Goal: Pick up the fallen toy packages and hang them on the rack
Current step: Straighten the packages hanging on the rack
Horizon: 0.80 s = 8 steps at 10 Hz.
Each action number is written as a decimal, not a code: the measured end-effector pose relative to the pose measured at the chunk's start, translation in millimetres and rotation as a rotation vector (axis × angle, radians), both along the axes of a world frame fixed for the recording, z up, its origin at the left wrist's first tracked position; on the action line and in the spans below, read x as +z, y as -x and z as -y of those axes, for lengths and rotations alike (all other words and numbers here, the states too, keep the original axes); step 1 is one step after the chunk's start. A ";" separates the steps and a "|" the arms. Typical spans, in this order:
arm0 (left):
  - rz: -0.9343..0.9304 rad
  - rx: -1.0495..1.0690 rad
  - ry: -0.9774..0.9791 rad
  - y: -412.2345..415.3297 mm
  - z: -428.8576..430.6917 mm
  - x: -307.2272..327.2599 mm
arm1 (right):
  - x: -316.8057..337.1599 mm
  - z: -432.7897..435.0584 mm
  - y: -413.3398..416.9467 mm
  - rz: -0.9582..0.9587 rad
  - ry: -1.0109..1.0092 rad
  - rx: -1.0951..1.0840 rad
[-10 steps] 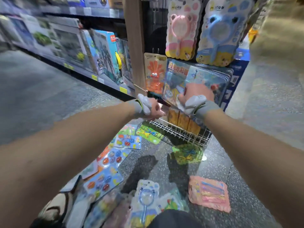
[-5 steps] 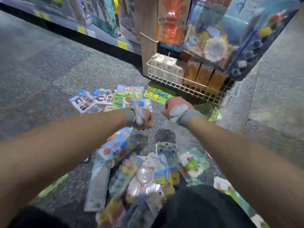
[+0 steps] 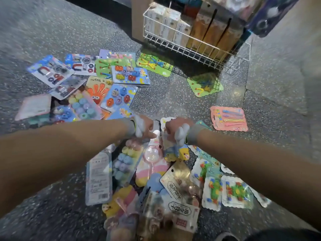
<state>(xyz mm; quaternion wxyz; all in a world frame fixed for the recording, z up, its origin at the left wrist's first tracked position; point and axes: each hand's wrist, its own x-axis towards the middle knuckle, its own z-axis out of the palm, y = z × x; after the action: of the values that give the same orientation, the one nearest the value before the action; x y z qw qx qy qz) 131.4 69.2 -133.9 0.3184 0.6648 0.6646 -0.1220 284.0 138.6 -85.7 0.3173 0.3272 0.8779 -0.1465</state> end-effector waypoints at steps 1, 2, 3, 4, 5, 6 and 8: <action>-0.030 -0.031 0.011 -13.6 -1.4 -26.8 | -8.1 -6.5 -3.6 0.085 0.056 -0.001; -0.079 -0.060 0.071 -30.9 3.2 -49.7 | -9.7 -12.1 -12.3 0.075 0.056 -0.019; -0.088 0.012 -0.006 -29.5 7.9 -57.3 | -17.3 -15.2 -19.4 0.072 0.060 -0.036; -0.100 0.070 -0.006 -23.7 14.6 -53.6 | -18.2 -21.6 -16.9 0.060 0.072 -0.035; -0.045 0.144 0.056 -12.9 13.3 -52.8 | -9.1 -30.3 -6.8 0.031 0.089 -0.004; -0.095 0.102 0.242 -5.5 9.6 -53.9 | -5.4 -35.3 1.0 0.043 0.110 -0.014; -0.182 0.165 0.499 18.4 20.3 -51.1 | -33.2 -40.2 16.0 0.021 0.087 -0.070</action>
<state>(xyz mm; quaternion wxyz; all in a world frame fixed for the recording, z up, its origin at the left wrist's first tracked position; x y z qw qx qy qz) 113.0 48.9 -185.1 0.4202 0.4957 0.6919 -0.3146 268.1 178.7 -118.9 0.3350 0.3451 0.8554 -0.1922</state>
